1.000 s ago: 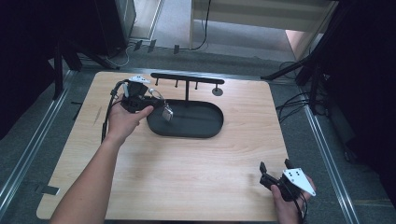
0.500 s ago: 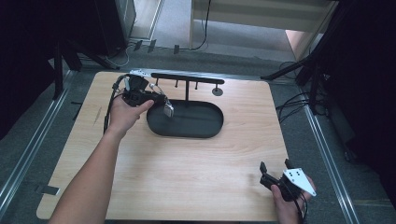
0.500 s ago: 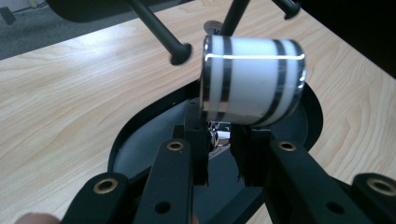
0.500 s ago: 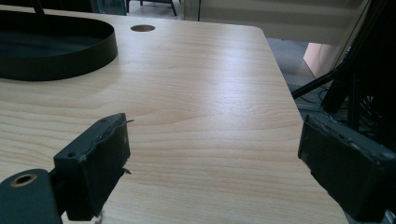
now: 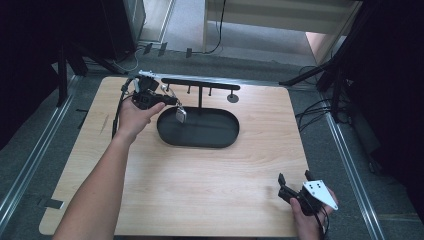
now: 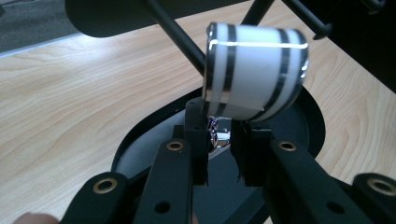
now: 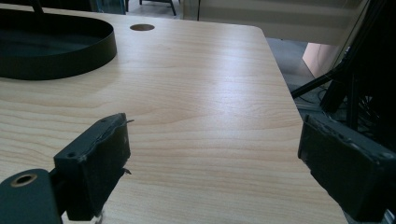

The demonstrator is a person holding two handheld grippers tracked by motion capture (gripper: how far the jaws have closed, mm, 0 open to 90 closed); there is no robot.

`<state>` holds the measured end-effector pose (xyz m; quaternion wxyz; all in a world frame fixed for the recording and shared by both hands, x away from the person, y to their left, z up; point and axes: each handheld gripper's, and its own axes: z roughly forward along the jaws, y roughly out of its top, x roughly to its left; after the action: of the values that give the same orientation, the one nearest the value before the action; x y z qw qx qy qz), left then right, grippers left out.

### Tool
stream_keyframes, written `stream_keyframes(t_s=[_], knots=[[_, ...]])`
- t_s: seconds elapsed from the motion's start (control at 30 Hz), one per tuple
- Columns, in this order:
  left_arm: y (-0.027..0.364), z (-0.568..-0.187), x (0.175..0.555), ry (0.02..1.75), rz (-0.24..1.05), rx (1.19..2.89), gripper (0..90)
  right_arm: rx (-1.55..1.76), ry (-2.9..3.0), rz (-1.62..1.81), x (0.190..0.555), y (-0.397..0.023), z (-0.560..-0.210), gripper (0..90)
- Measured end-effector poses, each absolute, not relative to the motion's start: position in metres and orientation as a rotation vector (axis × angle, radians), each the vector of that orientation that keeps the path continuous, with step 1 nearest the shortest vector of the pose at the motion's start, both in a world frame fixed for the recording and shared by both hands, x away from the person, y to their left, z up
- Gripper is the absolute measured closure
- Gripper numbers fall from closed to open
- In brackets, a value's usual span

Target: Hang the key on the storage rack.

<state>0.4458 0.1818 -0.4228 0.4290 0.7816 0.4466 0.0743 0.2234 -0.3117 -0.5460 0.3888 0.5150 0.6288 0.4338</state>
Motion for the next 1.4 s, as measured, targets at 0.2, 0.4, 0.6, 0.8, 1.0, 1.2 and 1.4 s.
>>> stream_keyframes(t_s=[0.2,0.4,0.6,0.8,1.0,1.2,1.4], knots=[[0.184,-0.428,0.451,1.171,0.135,1.895,76.4,1.306,1.602,1.100,0.223,-0.311,-0.546,8.8],[0.202,-0.434,0.450,1.278,0.090,1.753,81.2,1.302,1.602,1.098,0.223,-0.311,-0.546,8.8],[0.205,-0.435,0.444,1.296,0.148,1.727,79.1,1.304,1.604,1.096,0.224,-0.311,-0.546,8.8],[0.213,-0.444,0.432,1.278,0.236,1.624,65.7,1.302,1.605,1.089,0.223,-0.310,-0.546,8.9],[0.225,-0.450,0.417,1.285,0.375,1.630,48.7,1.299,1.609,1.088,0.224,-0.310,-0.546,8.9],[0.247,-0.457,0.399,1.353,0.443,1.603,23.7,1.295,1.612,1.080,0.224,-0.310,-0.546,8.9],[0.266,-0.465,0.384,1.382,0.437,1.571,10.8,1.296,1.613,1.077,0.224,-0.309,-0.546,8.9]])
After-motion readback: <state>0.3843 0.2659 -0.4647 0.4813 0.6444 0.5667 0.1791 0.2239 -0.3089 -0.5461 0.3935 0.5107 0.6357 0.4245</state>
